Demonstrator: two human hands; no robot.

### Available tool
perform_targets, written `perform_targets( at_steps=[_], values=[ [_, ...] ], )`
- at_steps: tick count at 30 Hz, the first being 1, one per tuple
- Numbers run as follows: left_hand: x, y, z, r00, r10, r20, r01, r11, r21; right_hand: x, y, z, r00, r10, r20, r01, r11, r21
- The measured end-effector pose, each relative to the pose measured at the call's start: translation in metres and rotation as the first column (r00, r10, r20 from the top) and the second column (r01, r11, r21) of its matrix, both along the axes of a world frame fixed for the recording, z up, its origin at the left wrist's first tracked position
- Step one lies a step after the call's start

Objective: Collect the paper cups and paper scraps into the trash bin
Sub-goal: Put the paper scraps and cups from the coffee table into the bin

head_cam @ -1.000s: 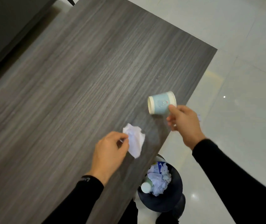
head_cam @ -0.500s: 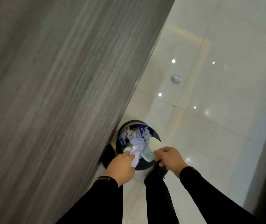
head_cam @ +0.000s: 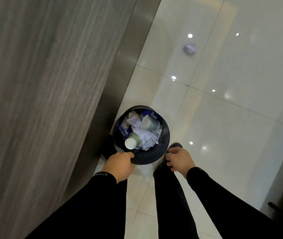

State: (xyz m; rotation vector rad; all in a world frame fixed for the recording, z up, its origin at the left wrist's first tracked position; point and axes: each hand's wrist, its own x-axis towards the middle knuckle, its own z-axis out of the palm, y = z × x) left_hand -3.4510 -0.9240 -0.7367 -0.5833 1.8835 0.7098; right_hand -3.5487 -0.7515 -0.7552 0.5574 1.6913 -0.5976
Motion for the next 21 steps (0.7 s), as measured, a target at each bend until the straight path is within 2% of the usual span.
perform_targets(
  at_steps=[6,8,10,12,15,19,21],
  values=[
    [-0.009,0.004,0.012,0.997,0.072,-0.004,-0.072,0.997,-0.04,-0.007,-0.019,0.023,0.995,-0.096,-0.028,0.093,0.99,-0.105],
    [-0.017,0.006,0.021,0.986,0.157,-0.049,-0.16,0.984,-0.076,-0.019,-0.027,0.036,0.995,-0.082,-0.053,0.073,0.985,-0.158],
    [-0.025,0.006,0.034,0.949,0.29,-0.125,-0.304,0.946,-0.115,-0.031,-0.037,0.051,0.996,0.0,-0.089,-0.018,0.98,-0.198],
    [-0.027,0.007,0.046,0.857,0.469,-0.214,-0.499,0.859,-0.112,-0.041,-0.044,0.066,0.993,0.064,-0.099,-0.087,0.966,-0.245],
    [-0.016,0.01,0.062,0.661,0.674,-0.331,-0.729,0.681,-0.071,-0.047,-0.049,0.084,0.976,0.173,-0.135,-0.205,0.938,-0.278],
    [0.021,0.021,0.079,0.387,0.776,-0.499,-0.9,0.435,-0.022,-0.036,-0.049,0.095,0.904,0.363,-0.225,-0.415,0.87,-0.266],
    [0.053,0.031,0.088,0.3,0.781,-0.547,-0.941,0.338,-0.033,-0.015,-0.049,0.1,0.884,0.411,-0.221,-0.46,0.848,-0.264]
  ],
)
